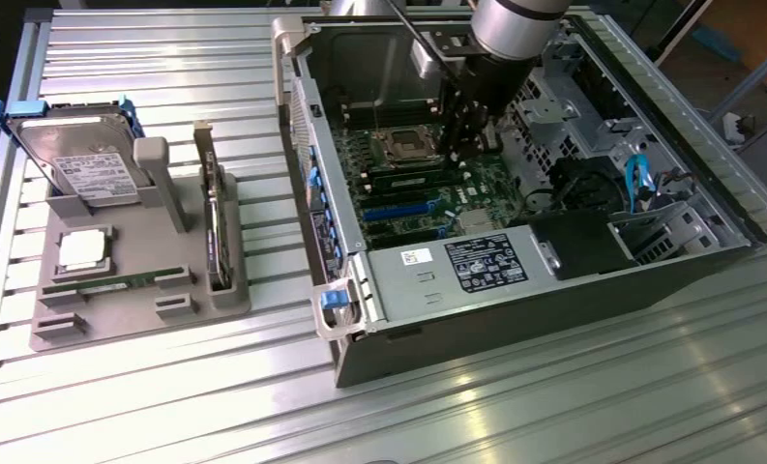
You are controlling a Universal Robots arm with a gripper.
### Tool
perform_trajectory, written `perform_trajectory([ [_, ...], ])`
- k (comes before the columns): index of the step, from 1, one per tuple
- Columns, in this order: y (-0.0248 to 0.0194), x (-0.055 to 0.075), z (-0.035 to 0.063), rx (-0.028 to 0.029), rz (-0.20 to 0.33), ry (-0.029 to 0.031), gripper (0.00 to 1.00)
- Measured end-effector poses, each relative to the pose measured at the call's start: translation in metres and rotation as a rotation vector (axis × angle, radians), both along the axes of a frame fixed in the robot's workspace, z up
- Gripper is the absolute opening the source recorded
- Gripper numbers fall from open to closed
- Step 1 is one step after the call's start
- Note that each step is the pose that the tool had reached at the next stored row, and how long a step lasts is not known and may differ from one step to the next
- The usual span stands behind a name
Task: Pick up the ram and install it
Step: 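Insert the ram into the slot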
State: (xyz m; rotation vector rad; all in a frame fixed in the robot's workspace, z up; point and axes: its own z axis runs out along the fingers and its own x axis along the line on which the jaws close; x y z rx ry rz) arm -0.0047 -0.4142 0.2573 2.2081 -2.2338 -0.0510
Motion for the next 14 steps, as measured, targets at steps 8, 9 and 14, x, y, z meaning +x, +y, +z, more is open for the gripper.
perform_trajectory([
  [8, 0.0004, 0.000, 0.0230, -0.0004, 0.000, -0.0022, 0.32],
  [9, 0.0006, 0.000, 0.0259, -0.0006, 0.000, -0.0026, 0.32],
  [14, 0.0012, 0.000, 0.0388, -0.0018, 0.000, -0.0048, 0.32],
])
